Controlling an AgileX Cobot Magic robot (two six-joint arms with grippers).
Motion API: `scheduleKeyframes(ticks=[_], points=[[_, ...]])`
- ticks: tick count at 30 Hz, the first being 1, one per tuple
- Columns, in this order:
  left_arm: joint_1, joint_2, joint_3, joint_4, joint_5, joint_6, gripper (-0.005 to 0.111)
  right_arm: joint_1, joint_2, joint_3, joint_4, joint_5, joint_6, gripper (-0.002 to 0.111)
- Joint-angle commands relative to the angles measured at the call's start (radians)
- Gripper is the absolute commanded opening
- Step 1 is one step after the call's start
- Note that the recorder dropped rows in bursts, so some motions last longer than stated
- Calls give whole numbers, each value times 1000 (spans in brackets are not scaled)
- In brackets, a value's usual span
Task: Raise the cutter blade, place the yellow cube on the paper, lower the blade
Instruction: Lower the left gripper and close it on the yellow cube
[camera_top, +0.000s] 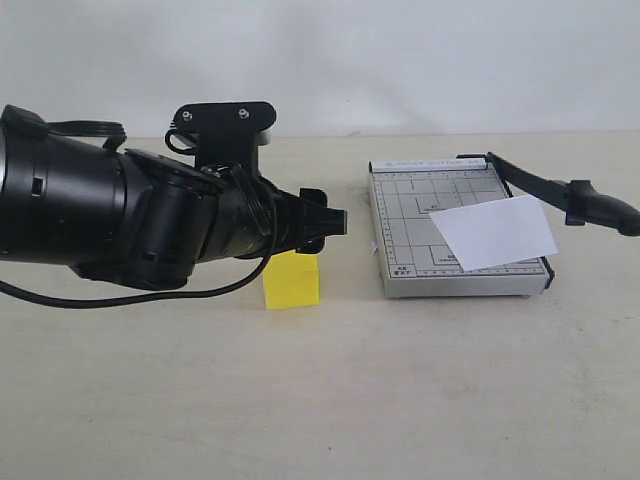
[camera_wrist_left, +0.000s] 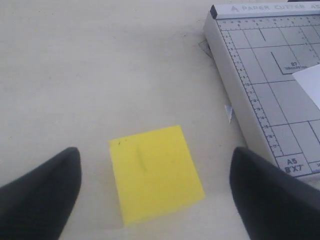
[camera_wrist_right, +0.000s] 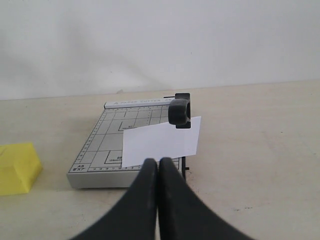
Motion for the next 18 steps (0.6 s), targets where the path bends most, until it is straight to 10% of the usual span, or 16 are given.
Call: scheduleKeyframes(ticks=[1, 18], points=[[-4, 1, 4, -8, 7, -12, 77, -1, -1, 0, -8, -4, -4, 0], [4, 1, 4, -8, -37, -87, 95, -1, -1, 0, -8, -4, -4, 0]])
